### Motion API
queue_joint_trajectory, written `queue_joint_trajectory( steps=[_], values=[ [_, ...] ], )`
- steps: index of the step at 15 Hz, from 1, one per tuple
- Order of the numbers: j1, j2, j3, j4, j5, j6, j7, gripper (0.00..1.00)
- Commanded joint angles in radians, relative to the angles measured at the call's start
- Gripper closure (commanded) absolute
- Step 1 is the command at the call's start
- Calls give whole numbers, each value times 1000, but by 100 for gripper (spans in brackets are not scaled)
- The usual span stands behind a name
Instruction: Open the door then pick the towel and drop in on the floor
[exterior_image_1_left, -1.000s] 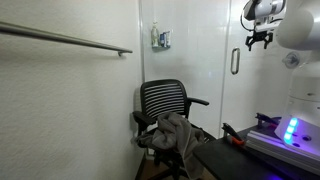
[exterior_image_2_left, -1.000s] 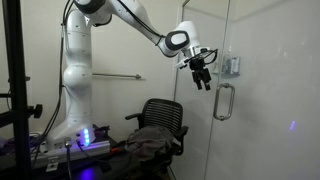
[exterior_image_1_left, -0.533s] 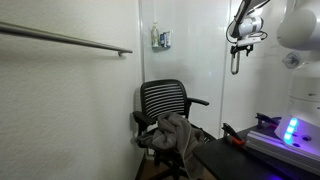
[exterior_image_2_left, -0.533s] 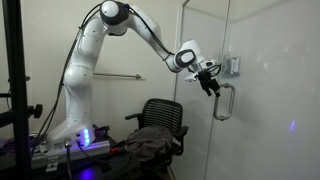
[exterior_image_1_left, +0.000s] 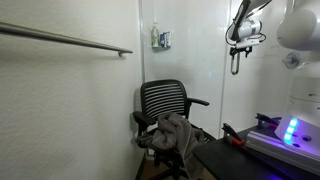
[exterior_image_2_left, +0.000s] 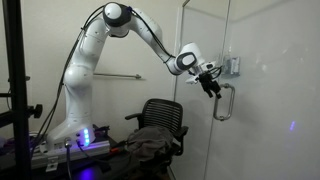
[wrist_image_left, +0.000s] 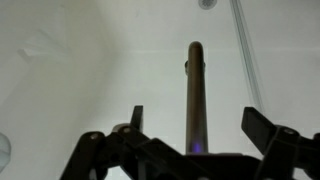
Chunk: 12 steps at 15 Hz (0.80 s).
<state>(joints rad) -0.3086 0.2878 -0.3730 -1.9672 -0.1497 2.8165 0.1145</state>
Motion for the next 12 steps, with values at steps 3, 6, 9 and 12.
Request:
queue_joint_trajectory(
  steps=[3, 6, 9, 12],
  values=[
    [47, 81, -58, -3, -43, 128, 157, 0],
    [83, 118, -96, -1, -86, 189, 226, 34],
    [127, 145, -146, -4, -125, 246, 273, 55],
    [176, 166, -214, -5, -153, 286, 306, 76]
  ],
)
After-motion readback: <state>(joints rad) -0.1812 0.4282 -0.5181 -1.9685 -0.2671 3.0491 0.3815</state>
